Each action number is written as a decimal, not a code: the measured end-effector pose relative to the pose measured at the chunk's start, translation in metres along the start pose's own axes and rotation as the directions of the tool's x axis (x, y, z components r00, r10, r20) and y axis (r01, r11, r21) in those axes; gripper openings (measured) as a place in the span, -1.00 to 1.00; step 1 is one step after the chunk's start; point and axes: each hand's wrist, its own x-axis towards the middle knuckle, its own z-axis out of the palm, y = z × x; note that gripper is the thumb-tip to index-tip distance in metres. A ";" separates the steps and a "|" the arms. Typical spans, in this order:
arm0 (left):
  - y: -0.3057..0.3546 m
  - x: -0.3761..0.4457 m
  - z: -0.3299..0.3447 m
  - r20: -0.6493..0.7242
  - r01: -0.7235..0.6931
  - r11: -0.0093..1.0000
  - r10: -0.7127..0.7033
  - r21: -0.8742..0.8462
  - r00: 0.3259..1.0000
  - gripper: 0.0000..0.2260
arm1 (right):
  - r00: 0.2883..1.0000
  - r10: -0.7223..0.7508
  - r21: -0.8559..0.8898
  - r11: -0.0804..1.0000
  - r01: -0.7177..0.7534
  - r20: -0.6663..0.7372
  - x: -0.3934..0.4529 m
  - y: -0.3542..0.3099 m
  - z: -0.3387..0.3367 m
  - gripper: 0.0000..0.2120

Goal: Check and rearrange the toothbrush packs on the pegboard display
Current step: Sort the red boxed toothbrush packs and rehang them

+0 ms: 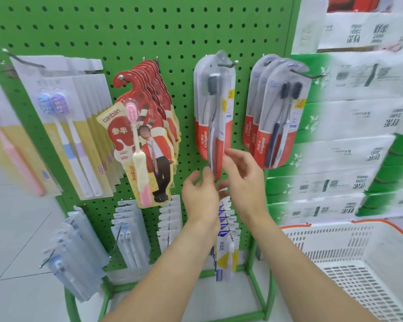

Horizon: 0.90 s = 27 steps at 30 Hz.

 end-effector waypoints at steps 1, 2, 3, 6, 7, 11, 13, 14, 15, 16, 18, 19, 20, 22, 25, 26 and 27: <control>-0.001 0.000 -0.002 0.003 0.022 1.000 -0.022 -0.019 1.000 -0.60 | 1.000 -0.022 0.002 1.000 0.022 0.020 -0.003 0.001 -0.003 -0.86; -0.001 0.000 -0.003 0.007 0.030 0.999 -0.029 -0.030 1.000 -0.60 | 0.997 -0.058 0.006 0.998 0.057 0.042 -0.007 0.001 -0.006 -0.88; 0.000 -0.001 -0.005 0.010 0.028 0.999 -0.028 -0.038 1.000 -0.61 | 0.993 -0.101 0.001 0.995 0.101 0.064 -0.010 0.000 -0.009 -0.88; 0.001 -0.007 -0.006 0.070 0.022 0.998 -0.018 -0.055 0.997 -0.71 | 0.984 -0.162 -0.057 0.984 0.167 0.071 -0.014 -0.001 -0.009 -0.90; 0.001 -0.010 -0.006 0.102 0.020 0.999 -0.015 -0.050 0.995 -0.74 | 0.984 -0.173 -0.087 0.980 0.176 0.044 -0.013 -0.001 -0.008 -0.85; 0.006 -0.023 -0.010 0.179 -0.006 1.000 0.001 0.030 0.984 -0.77 | 0.978 -0.209 -0.112 0.972 0.205 -0.022 -0.008 -0.002 -0.008 -0.84; 0.011 -0.026 -0.013 0.191 -0.052 0.993 0.031 0.105 0.981 -0.77 | 0.979 -0.202 -0.108 0.974 0.199 -0.019 -0.008 -0.001 -0.009 -0.82; 0.013 -0.027 -0.015 0.198 -0.078 0.985 0.047 0.152 0.979 -0.75 | 0.980 -0.198 -0.112 0.974 0.195 -0.014 -0.007 -0.001 -0.008 -0.80; 0.014 -0.028 -0.017 0.209 -0.107 0.974 0.064 0.202 0.976 -0.74 | 0.981 -0.196 -0.123 0.973 0.194 -0.007 -0.008 -0.002 -0.008 -0.78; 0.017 -0.028 -0.018 0.222 -0.137 0.959 0.081 0.250 0.972 -0.74 | 0.980 -0.197 -0.140 0.971 0.195 -0.003 -0.008 -0.003 -0.008 -0.76; 0.021 -0.028 -0.021 0.246 -0.197 0.926 0.119 0.321 0.962 -0.74 | 0.980 -0.196 -0.164 0.967 0.196 0.015 -0.008 -0.005 -0.009 -0.74; 0.024 -0.029 -0.022 0.257 -0.227 0.910 0.140 0.347 0.956 -0.76 | 0.980 -0.194 -0.176 0.965 0.197 0.032 -0.008 -0.005 -0.010 -0.74; 0.026 -0.030 -0.023 0.268 -0.256 0.894 0.162 0.368 0.950 -0.80 | 0.981 -0.186 -0.192 0.963 0.192 0.050 -0.010 -0.003 -0.012 -0.74; 0.029 -0.035 -0.029 0.306 -0.304 0.863 0.185 0.403 0.934 -0.87 | 0.987 -0.139 -0.188 0.970 0.151 0.076 -0.017 0.003 -0.018 -0.76; 0.027 -0.045 -0.045 0.398 -0.335 0.815 0.141 0.473 0.907 -0.91 | 0.990 0.020 -0.103 0.995 -0.005 0.141 -0.031 0.008 -0.034 -0.80; 0.026 -0.047 -0.053 0.424 -0.328 0.803 0.105 0.497 0.900 -0.91 | 0.978 0.077 -0.075 0.995 -0.063 0.195 -0.035 0.009 -0.041 -0.85; 0.026 -0.048 -0.062 0.445 -0.317 0.786 0.060 0.530 0.894 -0.92 | 0.958 0.124 -0.048 0.992 -0.115 0.260 -0.039 0.007 -0.048 -0.91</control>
